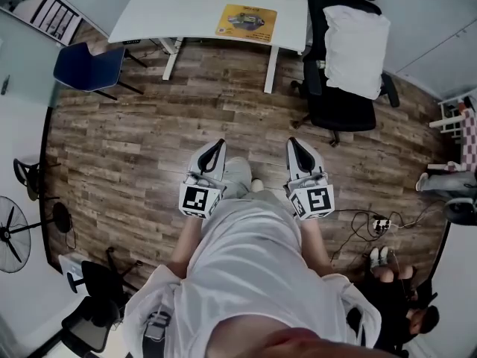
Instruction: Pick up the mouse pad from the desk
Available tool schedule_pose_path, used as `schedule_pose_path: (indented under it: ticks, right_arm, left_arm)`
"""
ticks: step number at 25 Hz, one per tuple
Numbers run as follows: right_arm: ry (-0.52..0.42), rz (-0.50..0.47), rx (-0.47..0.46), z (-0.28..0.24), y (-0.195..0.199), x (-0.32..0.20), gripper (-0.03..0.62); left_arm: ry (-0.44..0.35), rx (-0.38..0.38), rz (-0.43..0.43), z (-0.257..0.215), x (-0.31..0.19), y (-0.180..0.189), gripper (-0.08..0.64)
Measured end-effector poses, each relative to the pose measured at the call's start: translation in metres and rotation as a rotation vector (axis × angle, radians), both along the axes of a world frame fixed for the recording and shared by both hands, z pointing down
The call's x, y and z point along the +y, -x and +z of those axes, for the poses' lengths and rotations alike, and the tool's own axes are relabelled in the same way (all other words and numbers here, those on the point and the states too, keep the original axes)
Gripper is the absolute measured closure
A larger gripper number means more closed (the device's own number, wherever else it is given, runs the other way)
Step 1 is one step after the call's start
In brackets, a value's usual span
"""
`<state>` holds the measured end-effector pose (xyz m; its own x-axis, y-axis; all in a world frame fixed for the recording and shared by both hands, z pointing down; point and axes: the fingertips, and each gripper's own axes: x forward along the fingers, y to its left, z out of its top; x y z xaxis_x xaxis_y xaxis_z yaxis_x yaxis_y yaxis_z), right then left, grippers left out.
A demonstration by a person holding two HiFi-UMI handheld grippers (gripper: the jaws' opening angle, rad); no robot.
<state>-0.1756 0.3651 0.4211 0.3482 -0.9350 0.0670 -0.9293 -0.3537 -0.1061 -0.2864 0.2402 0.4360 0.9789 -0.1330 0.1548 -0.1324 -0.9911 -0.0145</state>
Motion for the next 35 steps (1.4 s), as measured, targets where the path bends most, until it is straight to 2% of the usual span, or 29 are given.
schedule_pose_path:
  ticks: [5, 10, 16, 25, 31, 35]
  right_arm:
    - [0.032, -0.007, -0.02, 0.011, -0.016, 0.0, 0.594]
    - [0.049, -0.045, -0.016, 0.018, -0.049, -0.028, 0.594]
    - [0.098, -0.122, 0.027, 0.019, -0.106, -0.08, 0.594]
    - [0.23, -0.25, 0.067, 0.032, -0.208, -0.163, 0.594]
    - [0.261, -0.284, 0.092, 0.041, -0.264, -0.21, 0.594]
    - [0.251, -0.286, 0.086, 0.045, -0.295, -0.235, 0.594]
  left_arm:
    - [0.026, 0.004, -0.036, 0.006, -0.007, -0.011, 0.577]
    - [0.029, 0.012, -0.097, 0.012, -0.035, -0.036, 0.577]
    - [0.062, -0.009, -0.176, 0.035, -0.08, -0.08, 0.577]
    - [0.141, 0.004, -0.267, 0.046, -0.154, -0.179, 0.577]
    - [0.134, 0.024, -0.336, 0.043, -0.207, -0.218, 0.576]
    - [0.12, 0.023, -0.431, 0.041, -0.237, -0.234, 0.577]
